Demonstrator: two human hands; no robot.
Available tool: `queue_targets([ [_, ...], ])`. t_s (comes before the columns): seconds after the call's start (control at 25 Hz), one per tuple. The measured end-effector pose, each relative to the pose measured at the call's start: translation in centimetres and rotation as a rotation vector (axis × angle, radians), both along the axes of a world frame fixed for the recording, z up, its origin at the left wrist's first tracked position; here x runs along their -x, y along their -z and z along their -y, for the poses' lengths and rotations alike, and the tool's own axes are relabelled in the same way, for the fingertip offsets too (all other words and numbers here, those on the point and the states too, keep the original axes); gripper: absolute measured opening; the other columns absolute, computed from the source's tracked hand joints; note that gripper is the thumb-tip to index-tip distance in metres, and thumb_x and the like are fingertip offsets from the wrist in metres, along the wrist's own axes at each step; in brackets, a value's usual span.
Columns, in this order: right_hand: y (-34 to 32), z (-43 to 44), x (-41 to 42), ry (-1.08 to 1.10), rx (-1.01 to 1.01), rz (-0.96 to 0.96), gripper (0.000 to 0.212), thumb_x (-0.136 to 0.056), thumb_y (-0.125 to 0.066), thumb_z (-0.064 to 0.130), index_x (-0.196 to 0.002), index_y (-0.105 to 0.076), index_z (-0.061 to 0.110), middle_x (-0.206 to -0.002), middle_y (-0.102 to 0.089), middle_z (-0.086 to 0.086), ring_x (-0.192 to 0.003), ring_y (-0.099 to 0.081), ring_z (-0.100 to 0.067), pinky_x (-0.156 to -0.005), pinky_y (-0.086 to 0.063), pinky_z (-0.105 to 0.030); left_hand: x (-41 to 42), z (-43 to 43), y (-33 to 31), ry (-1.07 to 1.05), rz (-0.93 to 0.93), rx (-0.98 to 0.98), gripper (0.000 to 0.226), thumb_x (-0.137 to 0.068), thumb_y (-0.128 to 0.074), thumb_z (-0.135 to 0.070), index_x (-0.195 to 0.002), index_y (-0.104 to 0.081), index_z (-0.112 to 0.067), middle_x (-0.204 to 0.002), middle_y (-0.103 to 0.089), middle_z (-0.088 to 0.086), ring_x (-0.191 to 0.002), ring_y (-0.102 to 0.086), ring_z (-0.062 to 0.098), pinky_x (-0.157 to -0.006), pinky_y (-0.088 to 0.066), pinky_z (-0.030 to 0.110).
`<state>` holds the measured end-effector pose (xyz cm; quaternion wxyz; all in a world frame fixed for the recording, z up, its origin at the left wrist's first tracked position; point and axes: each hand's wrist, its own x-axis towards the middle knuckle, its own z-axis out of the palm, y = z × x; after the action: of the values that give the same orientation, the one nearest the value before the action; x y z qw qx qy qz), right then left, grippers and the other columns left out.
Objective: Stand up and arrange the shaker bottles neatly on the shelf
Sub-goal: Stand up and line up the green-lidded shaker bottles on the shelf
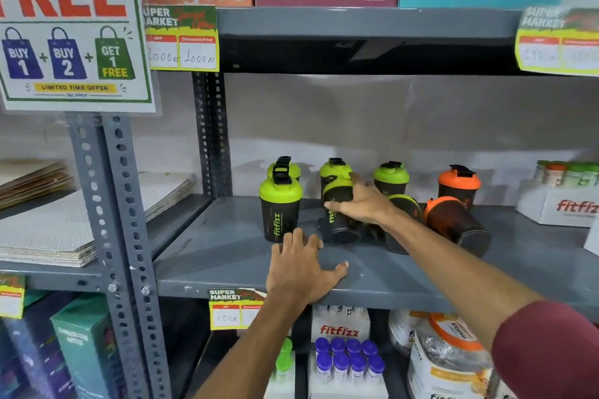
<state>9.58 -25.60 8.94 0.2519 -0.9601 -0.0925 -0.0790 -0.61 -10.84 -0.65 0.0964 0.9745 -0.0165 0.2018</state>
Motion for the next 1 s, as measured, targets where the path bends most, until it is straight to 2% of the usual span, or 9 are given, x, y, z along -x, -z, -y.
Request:
queue_targets([
  [0.08, 0.5, 0.5, 0.4, -0.080, -0.107, 0.089, 0.111, -0.071, -0.081, 0.053, -0.156, -0.014, 0.028, -0.157, -0.023, -0.017, -0.139, -0.040, -0.040, -0.113, -0.036, -0.043, -0.3, -0.1, 0.2, -0.008, 0.010, -0.007, 0.077, -0.077, -0.032, -0.084, -0.127, -0.053, -0.031, -0.125, -0.045, -0.001, -0.120, -0.040, 0.022, -0.101, -0.033, 0.042],
  [0.2, 2.2, 1.0, 1.1, -0.145, -0.188, 0.193, 0.107, -0.067, -0.088, 0.043, -0.150, -0.020, 0.032, -0.150, -0.022, -0.015, -0.131, -0.048, -0.043, -0.110, -0.041, -0.046, -0.4, -0.2, 0.5, -0.018, 0.017, -0.007, 0.076, -0.076, -0.031, -0.085, -0.126, -0.054, -0.032, -0.124, -0.045, -0.002, -0.121, -0.040, 0.022, -0.103, -0.033, 0.043],
  [0.32, 3.6, 1.1, 1.9, -0.207, -0.208, 0.277, 0.102, -0.066, -0.089, 0.038, -0.143, -0.023, 0.040, -0.140, -0.026, -0.004, -0.126, -0.051, -0.042, -0.105, -0.044, -0.049, -0.2, 0.0, 0.5, -0.026, 0.037, -0.020, 0.073, -0.079, -0.034, -0.082, -0.128, -0.054, -0.031, -0.126, -0.046, -0.001, -0.122, -0.041, 0.022, -0.101, -0.033, 0.043],
  [0.4, 3.9, 1.2, 2.1, -0.215, -0.188, 0.286, 0.104, -0.067, -0.086, 0.046, -0.146, -0.020, 0.041, -0.140, -0.026, -0.002, -0.127, -0.050, -0.037, -0.103, -0.046, -0.049, -0.1, 0.0, 0.6, -0.026, 0.044, -0.014, 0.072, -0.080, -0.035, -0.082, -0.128, -0.054, -0.032, -0.126, -0.046, -0.002, -0.121, -0.041, 0.022, -0.101, -0.033, 0.042],
  [0.48, 3.8, 1.2, 2.2, -0.164, -0.187, 0.314, 0.099, -0.070, -0.072, 0.069, -0.149, -0.019, 0.040, -0.145, -0.025, -0.004, -0.135, -0.042, -0.033, -0.104, -0.044, -0.047, 0.0, 0.0, 0.5, -0.025, 0.043, -0.010, 0.072, -0.079, -0.035, -0.082, -0.128, -0.054, -0.032, -0.125, -0.045, -0.003, -0.121, -0.040, 0.021, -0.101, -0.033, 0.041],
  [0.6, 2.6, 1.0, 2.1, -0.015, -0.278, 0.430, 0.088, -0.076, -0.050, 0.082, -0.146, -0.034, 0.031, -0.140, -0.036, -0.009, -0.133, -0.038, -0.032, -0.105, -0.042, -0.048, 0.0, 0.0, 0.5, -0.023, 0.047, 0.003, 0.071, -0.079, -0.035, -0.082, -0.127, -0.055, -0.033, -0.125, -0.045, -0.004, -0.121, -0.040, 0.020, -0.102, -0.033, 0.041],
  [0.76, 1.5, 0.6, 1.5, 0.019, -0.292, 0.407, 0.058, -0.089, -0.051, 0.062, -0.129, -0.058, 0.022, -0.127, -0.050, -0.002, -0.128, -0.046, -0.026, -0.105, -0.036, -0.053, 0.0, -0.1, 0.6, -0.021, 0.045, 0.015, 0.072, -0.079, -0.036, -0.083, -0.127, -0.055, -0.033, -0.125, -0.046, -0.003, -0.121, -0.040, 0.020, -0.102, -0.033, 0.041],
  [0.88, 1.9, 0.4, 1.4, -0.043, -0.350, 0.372, 0.048, -0.097, -0.048, 0.049, -0.135, -0.057, 0.020, -0.135, -0.052, -0.001, -0.133, -0.045, -0.024, -0.108, -0.032, -0.054, -0.1, -0.1, 0.6, -0.023, 0.037, 0.009, 0.073, -0.079, -0.035, -0.083, -0.128, -0.054, -0.033, -0.125, -0.046, -0.003, -0.121, -0.041, 0.020, -0.102, -0.033, 0.042],
  [1.0, 1.8, 0.5, 1.4, -0.108, -0.367, 0.283, 0.050, -0.102, -0.040, 0.044, -0.146, -0.047, 0.021, -0.150, -0.045, -0.002, -0.142, -0.037, -0.024, -0.114, -0.024, -0.058, -0.1, -0.1, 0.4, -0.014, 0.024, 0.015, 0.072, -0.079, -0.036, -0.084, -0.128, -0.054, -0.034, -0.125, -0.046, -0.003, -0.121, -0.040, 0.020, -0.103, -0.032, 0.043],
])
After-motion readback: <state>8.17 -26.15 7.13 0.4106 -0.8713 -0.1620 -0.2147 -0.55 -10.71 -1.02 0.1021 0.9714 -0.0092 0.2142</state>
